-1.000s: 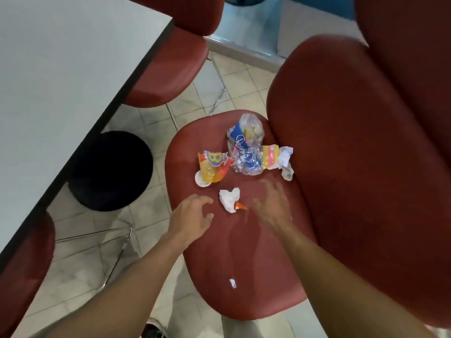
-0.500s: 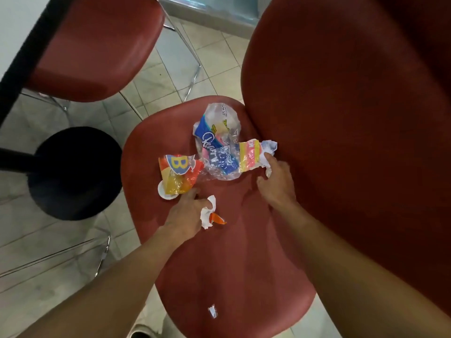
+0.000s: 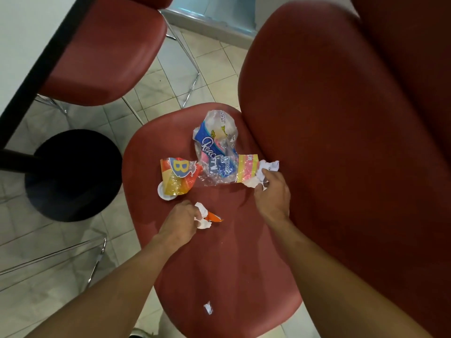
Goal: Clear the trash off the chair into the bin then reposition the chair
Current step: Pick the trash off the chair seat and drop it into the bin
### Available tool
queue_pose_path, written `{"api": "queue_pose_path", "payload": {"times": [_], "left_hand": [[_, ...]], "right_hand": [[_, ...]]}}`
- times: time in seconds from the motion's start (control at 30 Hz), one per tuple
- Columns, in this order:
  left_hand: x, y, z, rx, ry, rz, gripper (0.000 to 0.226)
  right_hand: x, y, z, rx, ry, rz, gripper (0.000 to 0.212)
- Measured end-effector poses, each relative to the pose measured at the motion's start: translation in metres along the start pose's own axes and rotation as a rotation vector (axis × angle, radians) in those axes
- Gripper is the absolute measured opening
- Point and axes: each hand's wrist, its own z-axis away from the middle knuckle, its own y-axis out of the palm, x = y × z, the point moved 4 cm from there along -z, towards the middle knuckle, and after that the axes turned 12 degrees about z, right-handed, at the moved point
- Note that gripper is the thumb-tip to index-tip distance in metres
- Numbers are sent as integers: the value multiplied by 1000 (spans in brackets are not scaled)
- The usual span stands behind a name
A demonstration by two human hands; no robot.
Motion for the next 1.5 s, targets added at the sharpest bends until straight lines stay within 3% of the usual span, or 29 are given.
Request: {"api": "queue_pose_path", "payload": {"times": [0.23, 0.57, 0.8, 1.13, 1.23, 1.5], "left_hand": [[-11, -23, 46, -102, -11, 125, 17], [-10, -56, 167, -196, 29, 169, 14], [26, -79, 263, -304, -9, 262, 11], [92, -106, 381, -465, -68, 284, 19], [118, -108, 416, -481, -72, 313, 18], [175, -109, 475, -495, -102, 328, 17]], "right_hand": [[13, -33, 49, -88, 47, -30, 41], [57, -66, 165, -37, -27, -25, 31], [95, -46, 271, 50, -137, -41, 27], [144, -14, 394, 32, -284, -6, 11], [157, -1, 429, 30, -302, -4, 23], [186, 19, 498, 89, -394, -23, 23]]}}
